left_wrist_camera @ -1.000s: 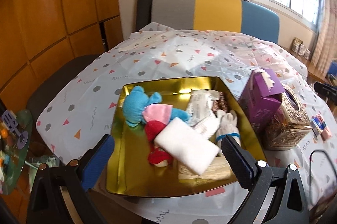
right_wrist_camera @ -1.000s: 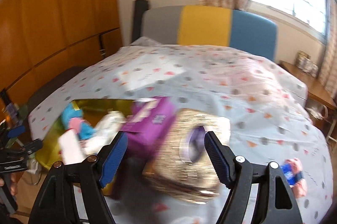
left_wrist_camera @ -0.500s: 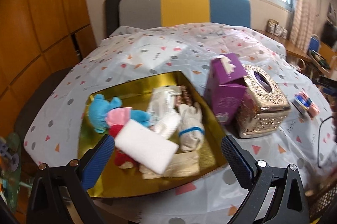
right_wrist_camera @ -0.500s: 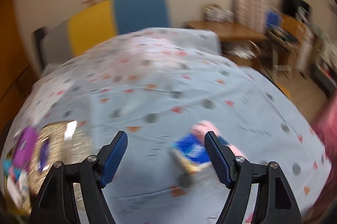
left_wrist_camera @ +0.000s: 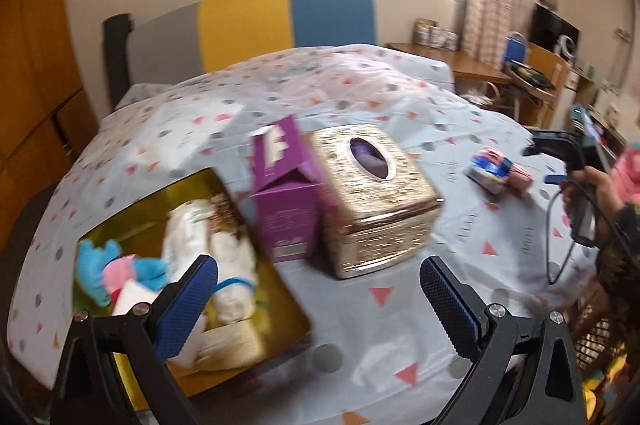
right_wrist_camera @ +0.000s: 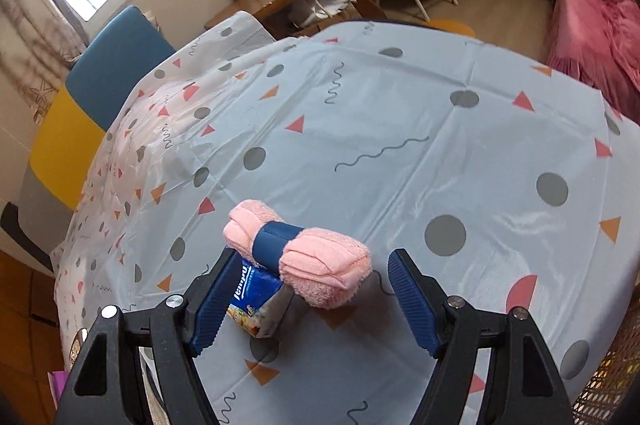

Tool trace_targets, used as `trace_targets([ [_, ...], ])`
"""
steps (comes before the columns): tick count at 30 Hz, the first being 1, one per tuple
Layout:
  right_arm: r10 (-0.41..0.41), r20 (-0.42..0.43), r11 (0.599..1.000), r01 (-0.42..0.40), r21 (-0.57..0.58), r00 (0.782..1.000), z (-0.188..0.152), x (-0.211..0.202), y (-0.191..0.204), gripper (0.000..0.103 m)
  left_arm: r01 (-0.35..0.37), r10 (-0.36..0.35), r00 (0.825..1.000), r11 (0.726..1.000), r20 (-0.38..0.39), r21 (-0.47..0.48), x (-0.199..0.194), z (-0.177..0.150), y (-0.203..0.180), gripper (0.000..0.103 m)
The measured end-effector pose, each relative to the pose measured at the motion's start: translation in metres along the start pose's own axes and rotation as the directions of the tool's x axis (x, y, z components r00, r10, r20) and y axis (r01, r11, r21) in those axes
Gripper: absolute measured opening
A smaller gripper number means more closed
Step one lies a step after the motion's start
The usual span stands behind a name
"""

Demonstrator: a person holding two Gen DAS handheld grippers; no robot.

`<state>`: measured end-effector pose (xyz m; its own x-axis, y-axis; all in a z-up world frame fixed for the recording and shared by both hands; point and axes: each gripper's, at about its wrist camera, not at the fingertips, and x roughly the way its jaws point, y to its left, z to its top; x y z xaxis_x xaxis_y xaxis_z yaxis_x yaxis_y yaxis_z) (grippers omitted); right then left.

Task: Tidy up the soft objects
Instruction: 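Move the right tool to the pink towel roll and grasp it, then grasp the blue Tempo tissue packet with the left tool while the right tool holds the towel roll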

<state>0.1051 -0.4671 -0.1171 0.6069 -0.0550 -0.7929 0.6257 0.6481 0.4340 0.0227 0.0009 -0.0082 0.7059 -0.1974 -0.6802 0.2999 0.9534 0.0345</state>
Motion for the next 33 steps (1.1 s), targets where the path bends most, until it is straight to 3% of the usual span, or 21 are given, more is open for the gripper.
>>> trace_targets([
  [6,-0.028,-0.013,0.999,0.028,-0.024,1.0,0.002,0.008,0.005,0.077,0.089,-0.088,0.996,0.995,-0.015,0.036,0.008,0.016,-0.027,0.102],
  [9,-0.068,-0.019,0.984,0.064,-0.166,0.997,0.008,0.017,0.023,0.077,0.113,-0.113,0.993,0.992,-0.015,0.053,0.01,0.021,-0.038,0.102],
  [13,-0.176,-0.05,0.897,0.14,-0.419,0.983,0.014,0.044,0.051,0.077,0.134,-0.133,0.991,0.989,-0.025,0.066,0.014,0.025,-0.048,0.102],
  [16,-0.215,-0.128,0.857,0.124,-0.5,0.968,0.01,0.07,0.054,0.071,0.164,-0.161,0.986,0.984,-0.046,0.066,0.019,0.03,-0.057,0.102],
  [17,-0.192,-0.116,0.864,0.112,-0.491,0.974,0.011,0.069,0.052,0.063,0.177,-0.174,0.984,0.982,-0.049,0.072,0.021,0.034,-0.062,0.102],
  [18,-0.187,-0.114,0.871,0.111,-0.478,0.976,0.013,0.069,0.05,0.04,0.184,-0.18,0.982,0.98,-0.049,0.08,0.022,0.036,-0.066,0.102],
  [21,-0.162,-0.129,0.901,0.093,-0.424,0.978,0.016,0.06,0.039,0.034,0.221,-0.217,0.975,0.97,-0.054,0.098,0.027,0.048,-0.083,0.102],
  [25,-0.177,-0.047,0.925,0.15,-0.348,0.983,0.026,0.039,0.023,0.032,0.277,-0.269,0.959,0.956,-0.089,0.096,0.044,0.067,-0.112,0.102],
  [29,-0.234,-0.117,0.933,0.19,-0.305,0.965,0.029,0.051,0.01,0.033,0.31,-0.294,0.946,0.944,-0.135,0.112,0.07,0.089,-0.148,0.1],
  [33,-0.177,-0.166,0.968,0.142,-0.206,0.97,0.035,0.047,-0.007,0.037,0.311,-0.291,0.939,0.946,-0.183,0.093,0.106,0.107,-0.177,0.099],
])
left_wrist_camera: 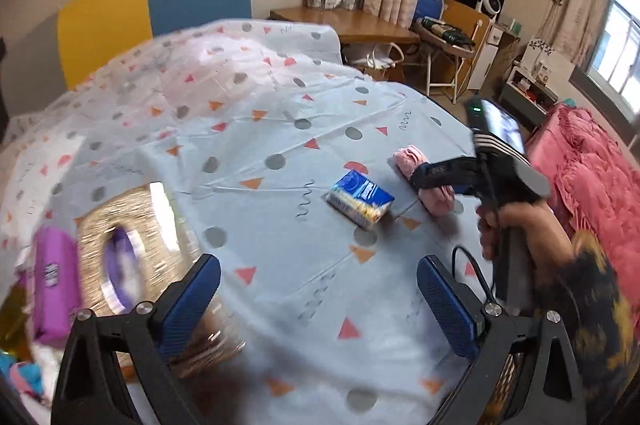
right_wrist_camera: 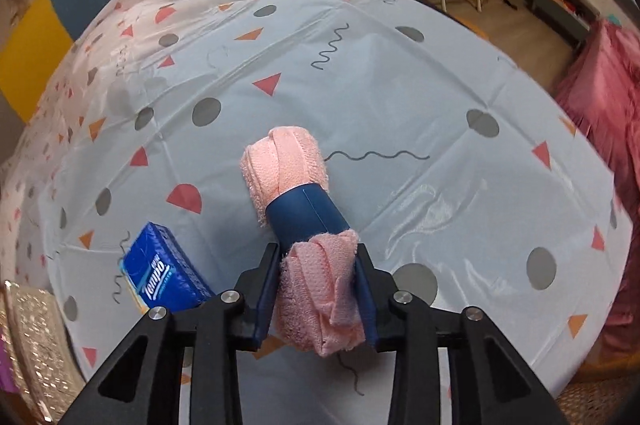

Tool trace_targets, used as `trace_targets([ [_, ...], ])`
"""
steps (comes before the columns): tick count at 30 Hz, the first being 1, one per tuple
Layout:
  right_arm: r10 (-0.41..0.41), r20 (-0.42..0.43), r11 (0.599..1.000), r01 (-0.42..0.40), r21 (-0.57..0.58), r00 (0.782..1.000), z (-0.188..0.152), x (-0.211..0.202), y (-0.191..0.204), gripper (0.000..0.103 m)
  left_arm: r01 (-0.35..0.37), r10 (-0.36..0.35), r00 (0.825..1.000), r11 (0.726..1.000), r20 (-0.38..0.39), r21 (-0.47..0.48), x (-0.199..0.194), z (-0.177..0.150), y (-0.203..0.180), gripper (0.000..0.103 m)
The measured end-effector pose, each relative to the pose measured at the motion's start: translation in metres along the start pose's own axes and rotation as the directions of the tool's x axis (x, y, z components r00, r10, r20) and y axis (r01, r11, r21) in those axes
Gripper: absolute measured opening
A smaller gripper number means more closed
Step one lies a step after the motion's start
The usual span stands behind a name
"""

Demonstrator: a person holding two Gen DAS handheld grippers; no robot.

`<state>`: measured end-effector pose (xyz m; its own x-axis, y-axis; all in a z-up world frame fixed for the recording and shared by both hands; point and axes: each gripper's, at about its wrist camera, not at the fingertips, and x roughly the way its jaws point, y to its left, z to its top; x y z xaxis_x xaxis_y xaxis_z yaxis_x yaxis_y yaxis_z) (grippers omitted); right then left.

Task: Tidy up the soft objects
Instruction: 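Grasp the blue Tempo tissue packet with the left tool while the right tool holds the towel roll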

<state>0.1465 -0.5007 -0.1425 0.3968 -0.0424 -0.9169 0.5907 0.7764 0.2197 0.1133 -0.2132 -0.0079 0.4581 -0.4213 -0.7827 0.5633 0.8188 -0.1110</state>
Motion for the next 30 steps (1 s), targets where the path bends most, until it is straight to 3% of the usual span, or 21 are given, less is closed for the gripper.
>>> trace_targets([
  [5,0.078,-0.015,0.994,-0.077,0.072,0.997,0.003,-0.003,-0.013,0.039,0.021,-0.031,0.992,0.997,-0.124,-0.08,0.067,0.026,-0.009,0.084],
  [8,0.108,-0.01,0.988,-0.106,0.109,0.994,0.007,-0.003,-0.017,0.042,0.044,-0.079,0.977,0.984,-0.199,-0.175,0.108,0.036,-0.009,0.083],
  [14,0.161,0.014,0.964,-0.16,0.214,0.987,0.01,-0.006,-0.034,0.043,0.052,-0.143,0.954,0.943,-0.262,-0.328,0.161,0.053,-0.017,0.084],
  [24,0.168,0.052,0.937,-0.176,0.3,0.984,0.011,-0.009,-0.049,0.043,-0.071,-0.04,0.943,0.945,-0.33,-0.318,0.217,0.066,-0.031,0.085],
  [26,0.169,0.052,0.941,-0.177,0.288,0.984,0.011,-0.008,-0.046,0.043,-0.085,-0.024,0.937,0.951,-0.347,-0.296,0.223,0.061,-0.03,0.077],
  [30,0.181,0.04,0.953,-0.186,0.239,0.983,0.012,-0.006,-0.037,0.043,-0.065,-0.01,0.945,0.974,-0.326,-0.218,0.21,0.05,-0.029,0.068],
])
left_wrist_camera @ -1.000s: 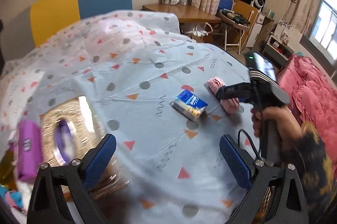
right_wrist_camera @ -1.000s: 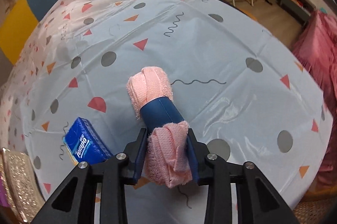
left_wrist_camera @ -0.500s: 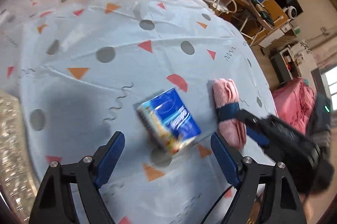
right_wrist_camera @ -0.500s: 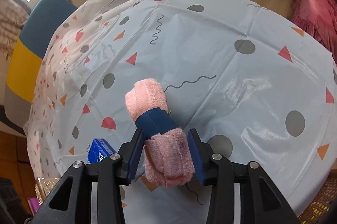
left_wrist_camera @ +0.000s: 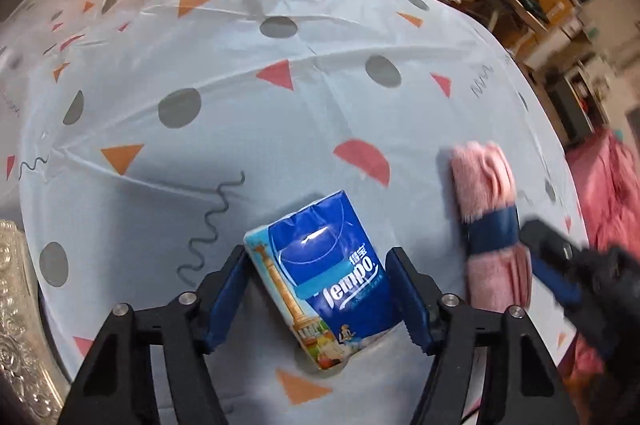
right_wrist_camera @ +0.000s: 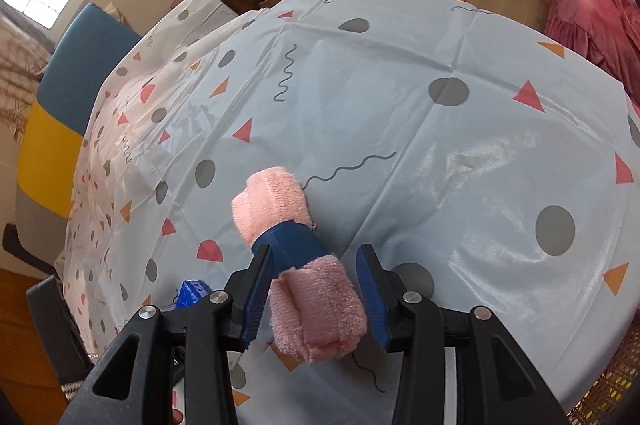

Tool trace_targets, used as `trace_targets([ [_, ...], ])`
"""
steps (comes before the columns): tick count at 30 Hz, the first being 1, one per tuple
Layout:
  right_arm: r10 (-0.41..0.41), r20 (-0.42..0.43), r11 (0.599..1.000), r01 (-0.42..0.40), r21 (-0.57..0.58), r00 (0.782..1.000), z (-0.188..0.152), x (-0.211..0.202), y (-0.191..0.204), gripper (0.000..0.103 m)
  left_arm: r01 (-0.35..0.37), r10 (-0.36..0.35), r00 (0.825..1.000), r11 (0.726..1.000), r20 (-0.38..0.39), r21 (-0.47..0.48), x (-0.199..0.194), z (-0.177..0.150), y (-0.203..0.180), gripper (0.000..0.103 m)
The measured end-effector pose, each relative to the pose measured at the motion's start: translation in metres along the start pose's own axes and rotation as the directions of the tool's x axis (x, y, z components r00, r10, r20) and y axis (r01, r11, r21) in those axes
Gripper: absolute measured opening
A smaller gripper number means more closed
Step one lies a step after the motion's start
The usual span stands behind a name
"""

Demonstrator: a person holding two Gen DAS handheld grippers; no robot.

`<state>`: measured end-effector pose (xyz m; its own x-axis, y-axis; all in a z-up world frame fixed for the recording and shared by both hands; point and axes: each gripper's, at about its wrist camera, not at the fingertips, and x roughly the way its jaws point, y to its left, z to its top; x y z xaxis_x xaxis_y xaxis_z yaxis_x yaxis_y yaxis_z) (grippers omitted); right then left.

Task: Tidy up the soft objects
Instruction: 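Grasp the blue Tempo tissue packet with the left tool while the right tool holds the towel roll, then carry the tissue packet into the gold tray and open the left tool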

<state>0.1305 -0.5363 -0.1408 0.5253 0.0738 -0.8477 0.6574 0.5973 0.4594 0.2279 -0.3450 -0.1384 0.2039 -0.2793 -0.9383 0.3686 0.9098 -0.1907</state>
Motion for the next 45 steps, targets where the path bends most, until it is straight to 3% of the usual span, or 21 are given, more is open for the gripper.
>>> trace_targets([
  [3,0.0,-0.045,0.998,-0.003,-0.065,0.999,-0.005,0.009,0.011,0.043,0.004,-0.004,1.0,1.0,-0.002,0.017,-0.007,-0.014,0.013,0.067],
  [9,-0.132,-0.055,0.965,0.115,-0.235,0.99,-0.017,0.026,0.033,0.042,0.0,0.0,1.0,0.999,0.008,0.052,-0.02,-0.038,0.036,0.067],
  [12,-0.181,-0.028,0.94,0.164,-0.299,0.983,-0.021,0.031,0.04,0.038,0.008,-0.008,1.0,1.0,-0.003,0.015,-0.027,-0.037,0.05,0.063],
  [23,-0.234,-0.017,0.914,0.214,-0.344,0.972,-0.024,0.044,0.044,0.039,-0.046,0.053,0.983,0.998,0.177,-0.043,-0.101,-0.018,0.096,0.062],
  [30,-0.283,0.028,0.869,0.269,-0.415,0.959,-0.03,0.049,0.057,0.039,-0.066,0.098,0.951,0.991,0.294,-0.119,-0.162,0.004,0.139,0.062],
  [36,-0.298,0.06,0.843,0.292,-0.453,0.953,-0.033,0.054,0.065,0.039,-0.096,0.168,0.91,0.975,0.379,-0.2,-0.218,0.009,0.194,0.062],
  [41,-0.3,0.069,0.836,0.296,-0.462,0.952,-0.038,0.05,0.061,0.039,-0.146,0.264,0.874,0.943,0.408,-0.298,-0.256,-0.005,0.262,0.062],
  [45,-0.298,0.073,0.832,0.297,-0.468,0.952,-0.041,0.046,0.06,0.039,-0.169,0.329,0.855,0.907,0.4,-0.385,-0.279,-0.03,0.32,0.062],
])
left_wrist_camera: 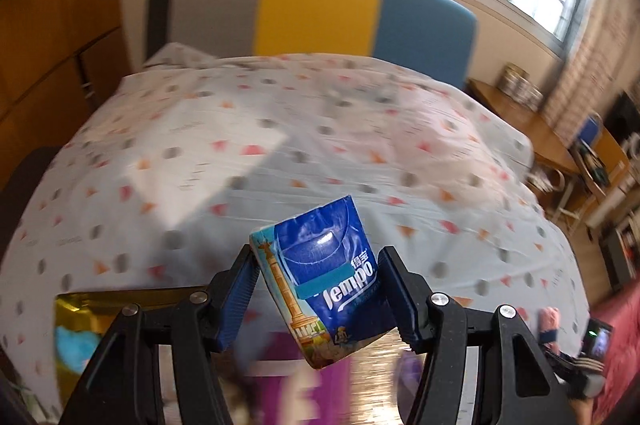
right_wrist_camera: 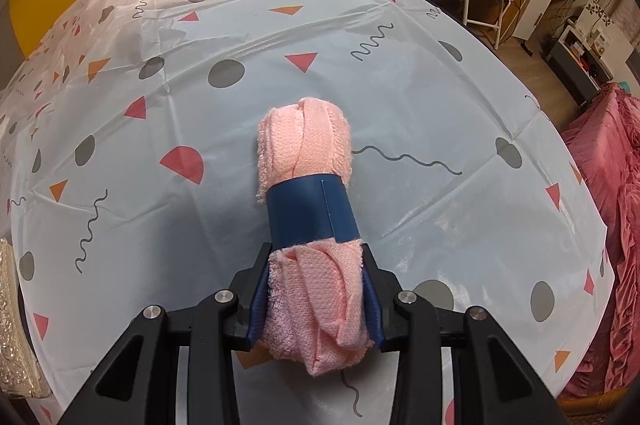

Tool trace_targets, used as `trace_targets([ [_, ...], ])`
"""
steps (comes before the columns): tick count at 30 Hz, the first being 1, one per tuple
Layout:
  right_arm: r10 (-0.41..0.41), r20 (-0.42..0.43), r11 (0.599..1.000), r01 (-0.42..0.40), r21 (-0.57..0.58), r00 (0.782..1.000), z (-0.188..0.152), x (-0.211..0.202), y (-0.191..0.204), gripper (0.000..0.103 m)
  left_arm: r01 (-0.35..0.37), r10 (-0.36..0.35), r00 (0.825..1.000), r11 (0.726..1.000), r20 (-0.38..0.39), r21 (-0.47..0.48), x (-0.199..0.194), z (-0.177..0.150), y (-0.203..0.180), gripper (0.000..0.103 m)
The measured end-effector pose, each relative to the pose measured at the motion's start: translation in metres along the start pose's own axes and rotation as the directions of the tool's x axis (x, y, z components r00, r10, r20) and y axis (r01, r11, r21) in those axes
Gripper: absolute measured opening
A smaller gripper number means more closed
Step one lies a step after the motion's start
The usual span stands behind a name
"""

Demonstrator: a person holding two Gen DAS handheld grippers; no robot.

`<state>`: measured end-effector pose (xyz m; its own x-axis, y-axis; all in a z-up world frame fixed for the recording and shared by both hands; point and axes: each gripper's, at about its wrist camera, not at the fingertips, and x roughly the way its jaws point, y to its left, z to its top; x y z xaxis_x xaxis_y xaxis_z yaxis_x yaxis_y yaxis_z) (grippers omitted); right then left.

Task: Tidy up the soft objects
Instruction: 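Carry the tissue packet into the gold tray and open the left tool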

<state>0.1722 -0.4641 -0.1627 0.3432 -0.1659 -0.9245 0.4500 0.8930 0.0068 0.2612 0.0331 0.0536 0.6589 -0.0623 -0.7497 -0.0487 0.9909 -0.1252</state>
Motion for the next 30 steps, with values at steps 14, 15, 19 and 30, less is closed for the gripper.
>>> trace_targets([
  [14,-0.077,0.061,0.989,0.084,-0.119,0.995,-0.009,-0.006,0.018,0.037,-0.099,0.101,0.995,0.97,-0.002,-0.222,-0.053,-0.095,0.185,0.062],
  [15,-0.082,0.063,0.988,0.089,-0.124,0.995,-0.01,-0.006,0.019,0.037,-0.107,0.11,0.994,0.964,-0.002,-0.242,-0.058,-0.106,0.196,0.062],
  [19,-0.1,0.075,0.983,0.11,-0.148,0.992,-0.011,-0.007,0.023,0.037,-0.141,0.144,0.99,0.943,-0.013,-0.3,-0.075,-0.152,0.233,0.062],
  [30,-0.141,0.096,0.971,0.157,-0.182,0.985,-0.013,-0.008,0.031,0.036,-0.223,0.2,0.974,0.93,-0.108,-0.293,-0.07,-0.235,0.248,0.062],
])
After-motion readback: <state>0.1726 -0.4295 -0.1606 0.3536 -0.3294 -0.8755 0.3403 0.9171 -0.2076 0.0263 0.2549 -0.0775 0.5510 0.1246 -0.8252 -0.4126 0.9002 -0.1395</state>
